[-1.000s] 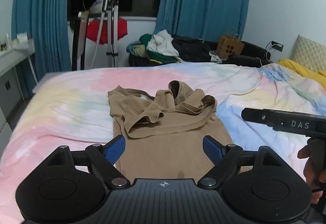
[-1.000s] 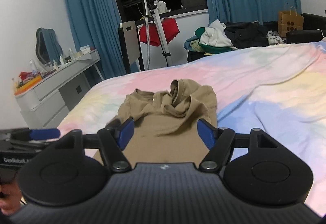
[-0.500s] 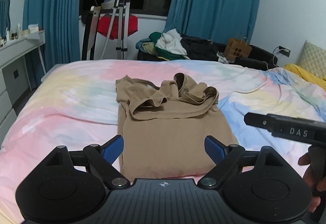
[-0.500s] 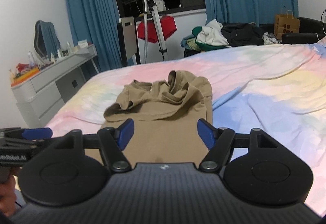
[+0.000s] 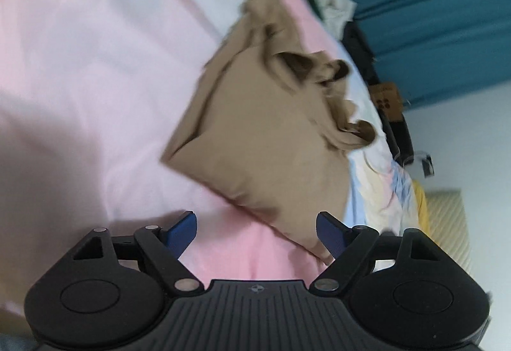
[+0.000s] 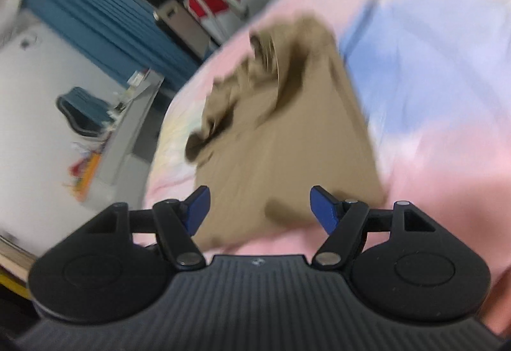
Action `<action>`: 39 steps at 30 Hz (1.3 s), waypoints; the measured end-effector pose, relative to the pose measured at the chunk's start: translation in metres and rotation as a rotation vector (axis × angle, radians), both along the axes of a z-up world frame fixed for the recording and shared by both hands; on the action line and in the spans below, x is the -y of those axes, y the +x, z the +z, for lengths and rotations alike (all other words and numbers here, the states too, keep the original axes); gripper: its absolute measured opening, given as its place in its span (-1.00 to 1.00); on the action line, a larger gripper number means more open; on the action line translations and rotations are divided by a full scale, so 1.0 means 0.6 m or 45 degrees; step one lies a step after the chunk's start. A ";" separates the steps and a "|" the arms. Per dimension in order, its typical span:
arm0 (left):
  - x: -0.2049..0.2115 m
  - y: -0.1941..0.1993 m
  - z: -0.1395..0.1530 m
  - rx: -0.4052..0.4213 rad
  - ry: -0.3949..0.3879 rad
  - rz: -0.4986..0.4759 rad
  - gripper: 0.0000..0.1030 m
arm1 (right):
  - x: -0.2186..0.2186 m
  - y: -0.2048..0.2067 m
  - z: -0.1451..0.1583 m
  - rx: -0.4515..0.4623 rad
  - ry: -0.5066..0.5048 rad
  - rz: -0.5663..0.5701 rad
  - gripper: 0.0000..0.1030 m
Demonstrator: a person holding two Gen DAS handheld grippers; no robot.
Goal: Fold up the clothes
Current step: 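Grasp the collar end of the tan shirt with both grippers, then flip the held shirt over with both grippers and lay it down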
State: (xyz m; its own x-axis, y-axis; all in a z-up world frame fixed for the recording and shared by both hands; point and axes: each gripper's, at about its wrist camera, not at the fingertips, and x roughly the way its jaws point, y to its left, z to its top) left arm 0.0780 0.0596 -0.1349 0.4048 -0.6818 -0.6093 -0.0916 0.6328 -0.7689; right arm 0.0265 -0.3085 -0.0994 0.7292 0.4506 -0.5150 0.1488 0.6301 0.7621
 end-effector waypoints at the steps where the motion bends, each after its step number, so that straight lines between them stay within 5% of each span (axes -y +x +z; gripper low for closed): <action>1: -0.001 0.007 -0.008 -0.012 -0.020 0.013 0.60 | -0.002 0.008 -0.017 -0.047 0.081 0.024 0.40; 5: -0.001 0.033 -0.022 0.008 -0.082 0.058 0.57 | -0.010 0.037 -0.083 -0.243 0.308 0.037 0.40; 10: -0.002 0.057 -0.032 0.042 -0.119 0.093 0.11 | 0.013 0.047 -0.106 -0.205 0.415 -0.138 0.39; 13: -0.005 0.060 -0.034 0.063 -0.123 0.095 -0.28 | 0.019 0.047 -0.098 -0.148 0.369 -0.208 0.11; 15: -0.001 0.060 -0.030 0.081 -0.130 0.100 -0.48 | 0.013 0.045 -0.087 -0.123 0.272 -0.209 -0.49; 18: 0.001 0.053 -0.010 0.140 -0.136 0.114 -0.66 | 0.002 0.031 -0.054 -0.012 0.124 -0.194 -0.67; 23: -0.009 0.033 0.058 0.242 -0.170 0.134 -0.80 | -0.014 0.007 0.035 0.199 -0.056 -0.171 -0.72; 27: -0.025 0.013 0.142 0.306 -0.255 0.140 -0.81 | -0.011 -0.019 0.110 0.322 -0.040 -0.178 -0.72; 30: -0.029 -0.033 0.201 0.354 -0.219 0.102 -0.81 | -0.011 -0.066 0.144 0.401 -0.044 -0.180 -0.72; 39: -0.049 -0.220 0.220 0.229 0.004 -0.036 -0.81 | -0.028 -0.216 0.125 0.308 0.046 -0.189 -0.72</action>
State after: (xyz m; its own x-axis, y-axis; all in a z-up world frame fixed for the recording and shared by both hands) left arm -0.0537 0.0892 -0.0031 0.4883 -0.6924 -0.5311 0.0649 0.6357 -0.7692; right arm -0.1032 -0.2919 -0.0242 0.8882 0.3449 -0.3034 0.0484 0.5865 0.8085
